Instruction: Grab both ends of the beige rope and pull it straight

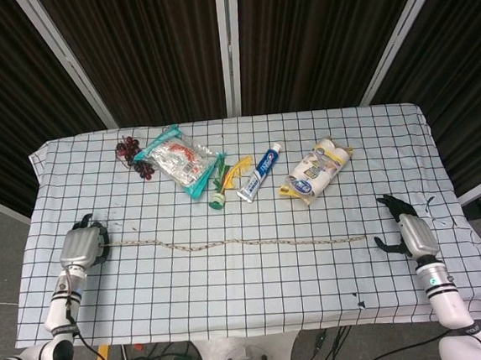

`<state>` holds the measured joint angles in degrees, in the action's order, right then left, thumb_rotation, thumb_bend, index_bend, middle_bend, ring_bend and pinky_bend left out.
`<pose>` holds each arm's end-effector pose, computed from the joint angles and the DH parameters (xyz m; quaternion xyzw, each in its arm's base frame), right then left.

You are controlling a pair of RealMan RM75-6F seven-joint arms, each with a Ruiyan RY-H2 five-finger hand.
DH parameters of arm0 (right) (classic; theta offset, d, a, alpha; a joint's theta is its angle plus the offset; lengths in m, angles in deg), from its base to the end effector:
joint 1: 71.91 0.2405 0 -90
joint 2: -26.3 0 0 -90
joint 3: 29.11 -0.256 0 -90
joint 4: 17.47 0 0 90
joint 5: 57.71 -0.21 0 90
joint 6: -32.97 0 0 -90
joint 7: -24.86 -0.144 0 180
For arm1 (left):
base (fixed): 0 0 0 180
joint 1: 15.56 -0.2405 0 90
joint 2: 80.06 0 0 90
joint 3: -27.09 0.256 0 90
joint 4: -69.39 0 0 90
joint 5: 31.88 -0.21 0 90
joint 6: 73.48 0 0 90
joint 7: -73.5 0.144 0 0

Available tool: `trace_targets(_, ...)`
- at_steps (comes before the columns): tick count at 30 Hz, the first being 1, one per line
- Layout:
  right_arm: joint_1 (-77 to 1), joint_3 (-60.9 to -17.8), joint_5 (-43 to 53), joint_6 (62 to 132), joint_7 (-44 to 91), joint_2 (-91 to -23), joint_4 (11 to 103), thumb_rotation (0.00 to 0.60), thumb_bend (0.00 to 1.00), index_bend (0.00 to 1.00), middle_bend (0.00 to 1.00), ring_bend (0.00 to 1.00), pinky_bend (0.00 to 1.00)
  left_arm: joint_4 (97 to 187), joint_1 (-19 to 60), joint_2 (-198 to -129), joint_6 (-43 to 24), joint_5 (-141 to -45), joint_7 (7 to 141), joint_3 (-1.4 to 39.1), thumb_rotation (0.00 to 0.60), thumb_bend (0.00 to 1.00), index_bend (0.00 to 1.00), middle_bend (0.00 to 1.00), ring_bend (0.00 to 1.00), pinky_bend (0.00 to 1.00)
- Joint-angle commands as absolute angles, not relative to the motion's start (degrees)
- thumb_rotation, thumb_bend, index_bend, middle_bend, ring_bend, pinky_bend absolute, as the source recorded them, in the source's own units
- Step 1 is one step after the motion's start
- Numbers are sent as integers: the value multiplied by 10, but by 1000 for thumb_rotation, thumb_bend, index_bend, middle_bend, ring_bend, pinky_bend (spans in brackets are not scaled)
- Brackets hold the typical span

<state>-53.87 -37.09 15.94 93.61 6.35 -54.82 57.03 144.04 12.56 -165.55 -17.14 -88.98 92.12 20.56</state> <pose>-0.3303 -0.2711 0.0580 0.5350 -0.5719 0.4016 0.4748 -0.3038 0.3095 0.0233 -0.6602 -0.4551 -0.2373 0.5485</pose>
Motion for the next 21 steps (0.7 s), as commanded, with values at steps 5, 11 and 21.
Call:
trace_targets(5, -550, -378, 166, 964, 49, -530, 589, 600, 235, 98, 40, 0, 0, 1437, 127, -1657, -174, -888, 924, 205, 600, 420, 636, 312, 55, 207)
trace_targets(11, -554, -382, 164, 971, 38, -528, 587, 600, 235, 95, 40, 0, 0, 1435, 127, -1656, -173, -887, 926, 205, 600, 420, 636, 312, 55, 207)
trace_targets(21, -556, -386, 167, 980, 23, -532, 582, 600, 234, 91, 40, 0, 0, 1433, 124, -1649, -167, -909, 907, 205, 600, 315, 517, 283, 55, 207)
